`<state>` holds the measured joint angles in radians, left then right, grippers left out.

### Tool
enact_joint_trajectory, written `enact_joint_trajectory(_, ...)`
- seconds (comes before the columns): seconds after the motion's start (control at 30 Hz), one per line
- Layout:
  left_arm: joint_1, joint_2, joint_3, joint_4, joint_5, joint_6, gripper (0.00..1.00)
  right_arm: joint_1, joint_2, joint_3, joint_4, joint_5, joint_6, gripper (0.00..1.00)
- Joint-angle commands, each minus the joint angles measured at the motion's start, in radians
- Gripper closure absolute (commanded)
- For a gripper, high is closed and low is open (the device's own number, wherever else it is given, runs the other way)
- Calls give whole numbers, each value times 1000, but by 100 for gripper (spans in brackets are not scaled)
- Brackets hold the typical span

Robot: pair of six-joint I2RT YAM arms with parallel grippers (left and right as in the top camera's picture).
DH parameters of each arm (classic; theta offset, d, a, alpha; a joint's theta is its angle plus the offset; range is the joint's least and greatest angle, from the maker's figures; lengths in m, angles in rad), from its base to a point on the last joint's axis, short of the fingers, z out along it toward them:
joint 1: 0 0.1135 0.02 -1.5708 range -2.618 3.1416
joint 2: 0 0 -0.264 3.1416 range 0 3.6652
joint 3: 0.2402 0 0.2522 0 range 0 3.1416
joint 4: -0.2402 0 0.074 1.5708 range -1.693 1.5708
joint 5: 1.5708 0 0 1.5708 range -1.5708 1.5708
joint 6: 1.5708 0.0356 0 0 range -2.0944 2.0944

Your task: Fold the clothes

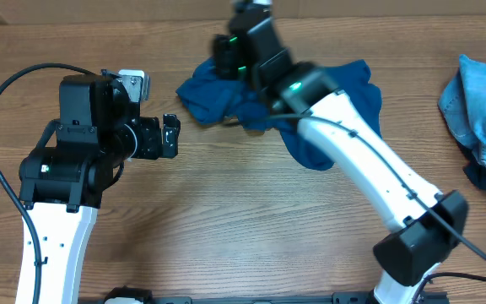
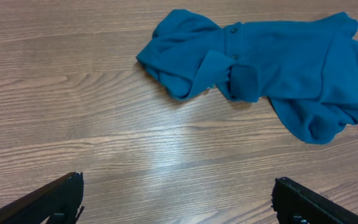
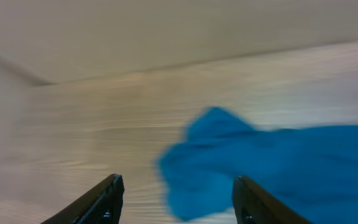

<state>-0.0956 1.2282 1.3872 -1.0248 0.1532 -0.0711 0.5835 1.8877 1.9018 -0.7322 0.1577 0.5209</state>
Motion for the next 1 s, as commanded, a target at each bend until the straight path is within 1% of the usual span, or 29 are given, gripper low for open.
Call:
enact_joint_trajectory(0.0,7,-5,23,3,-4,23,0,-109,-40,22,-137,14,-31,41)
enact_joint_trajectory(0.1,7,-5,23,3,-4,23,0,-180,-25,20,-254,-72,-32,41)
enact_joint_trajectory(0.17,7,-5,23,3,-4,23,0,-205,-13,-5,-277,-175,-85,40)
enact_joint_trajectory(0.2,7,-5,23,4,-4,23,0,-211,-10,-26,-275,-219,-124,36)
enact_joint_trajectory(0.23,7,-5,23,3,-4,23,0,-214,-2,-50,-269,-243,-142,30)
enact_joint_trajectory(0.3,7,-5,23,3,-4,23,0,-214,19,-100,-251,-270,-168,26)
enact_joint_trajectory(0.47,7,-5,23,3,-4,23,0,-176,106,-196,-172,-359,-244,22)
enact_joint_trajectory(0.6,7,-5,23,3,-4,23,0,-130,193,-208,-119,-325,-268,21)
enact_joint_trajectory(0.8,7,-5,23,3,-4,23,0,-71,274,-208,-30,-155,-255,19)
enact_joint_trajectory(0.87,7,-5,23,3,-4,23,0,-60,286,-208,-19,-107,-256,22)
enact_joint_trajectory(0.9,8,-5,23,4,-4,23,0,-56,287,-208,-12,-98,-256,27)
enact_joint_trajectory(0.97,7,-5,23,3,-4,23,0,-54,287,-207,1,-99,-252,42)
